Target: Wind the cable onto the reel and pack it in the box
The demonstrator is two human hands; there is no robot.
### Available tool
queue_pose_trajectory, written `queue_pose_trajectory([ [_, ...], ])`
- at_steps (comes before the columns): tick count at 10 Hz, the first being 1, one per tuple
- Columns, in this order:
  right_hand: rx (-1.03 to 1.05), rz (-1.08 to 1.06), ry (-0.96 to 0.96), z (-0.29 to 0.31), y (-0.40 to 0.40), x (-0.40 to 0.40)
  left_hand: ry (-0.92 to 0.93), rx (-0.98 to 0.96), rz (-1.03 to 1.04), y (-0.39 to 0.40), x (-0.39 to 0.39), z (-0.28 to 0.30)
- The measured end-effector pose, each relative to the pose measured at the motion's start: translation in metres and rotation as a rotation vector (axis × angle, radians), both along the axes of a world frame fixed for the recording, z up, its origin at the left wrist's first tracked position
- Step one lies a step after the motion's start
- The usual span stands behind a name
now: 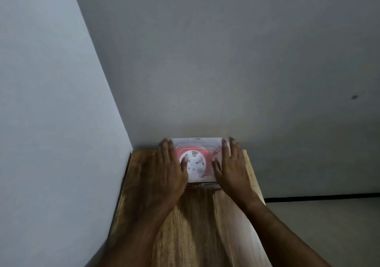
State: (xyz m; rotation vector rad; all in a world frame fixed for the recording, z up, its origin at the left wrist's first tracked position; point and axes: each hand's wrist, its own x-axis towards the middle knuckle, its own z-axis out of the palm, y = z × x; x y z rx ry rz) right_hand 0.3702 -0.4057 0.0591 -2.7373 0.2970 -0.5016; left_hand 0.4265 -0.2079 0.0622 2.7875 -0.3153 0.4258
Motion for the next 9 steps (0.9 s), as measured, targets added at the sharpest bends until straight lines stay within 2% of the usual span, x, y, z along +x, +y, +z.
queue_pose_trajectory([
  [1,-0.205,0.207,0.086,-0.017,0.018,-0.013,0.095,0.103,-0.212,-0.014,-0.013,-0.013],
  [4,-0.194,0.223,0.245,-0.027,0.021,-0.009,0.114,0.218,-0.276,-0.012,-0.008,-0.031],
  [6,-0.204,0.218,0.267,-0.027,0.015,0.006,0.028,0.312,-0.333,-0.017,0.003,-0.030],
  [8,-0.191,0.233,0.298,-0.024,0.013,0.008,0.125,0.305,-0.306,-0.017,0.008,-0.026],
  [9,-0.194,0.241,0.207,-0.019,0.012,0.005,0.119,0.129,-0.247,-0.025,0.011,-0.023],
])
